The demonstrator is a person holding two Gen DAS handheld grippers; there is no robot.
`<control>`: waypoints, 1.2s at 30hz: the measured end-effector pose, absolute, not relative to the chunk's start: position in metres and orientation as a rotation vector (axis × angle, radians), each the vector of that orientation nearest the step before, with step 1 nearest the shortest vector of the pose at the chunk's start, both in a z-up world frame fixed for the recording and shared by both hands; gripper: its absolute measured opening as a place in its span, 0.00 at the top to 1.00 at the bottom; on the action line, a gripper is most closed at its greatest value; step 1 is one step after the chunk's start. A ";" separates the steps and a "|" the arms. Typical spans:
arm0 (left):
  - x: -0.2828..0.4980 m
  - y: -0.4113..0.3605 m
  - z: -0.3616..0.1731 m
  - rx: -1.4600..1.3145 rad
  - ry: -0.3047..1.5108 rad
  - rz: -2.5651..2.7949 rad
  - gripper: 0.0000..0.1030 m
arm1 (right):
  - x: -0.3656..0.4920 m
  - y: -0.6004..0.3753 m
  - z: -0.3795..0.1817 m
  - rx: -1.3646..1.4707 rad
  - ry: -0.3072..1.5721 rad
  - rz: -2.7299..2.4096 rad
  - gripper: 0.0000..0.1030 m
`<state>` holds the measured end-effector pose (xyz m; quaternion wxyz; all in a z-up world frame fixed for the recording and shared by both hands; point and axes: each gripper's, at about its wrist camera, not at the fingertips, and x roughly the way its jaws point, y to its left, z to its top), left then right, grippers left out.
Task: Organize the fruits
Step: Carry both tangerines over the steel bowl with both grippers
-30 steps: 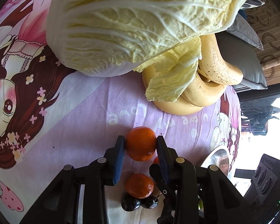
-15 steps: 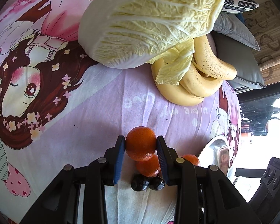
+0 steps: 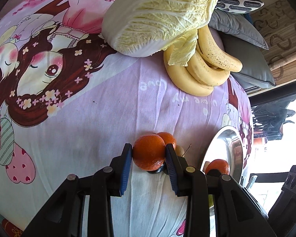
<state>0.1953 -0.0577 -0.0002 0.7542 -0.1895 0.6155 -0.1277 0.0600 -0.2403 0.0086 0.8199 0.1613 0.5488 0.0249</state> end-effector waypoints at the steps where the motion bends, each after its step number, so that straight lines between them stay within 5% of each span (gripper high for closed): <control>1: 0.190 -0.056 0.000 -0.410 1.344 -0.281 0.65 | 0.057 -0.240 0.008 0.341 1.169 0.055 0.61; 36: 0.189 -0.150 0.010 -0.244 1.372 -0.422 0.65 | 0.052 -0.321 -0.011 0.409 1.192 -0.146 0.61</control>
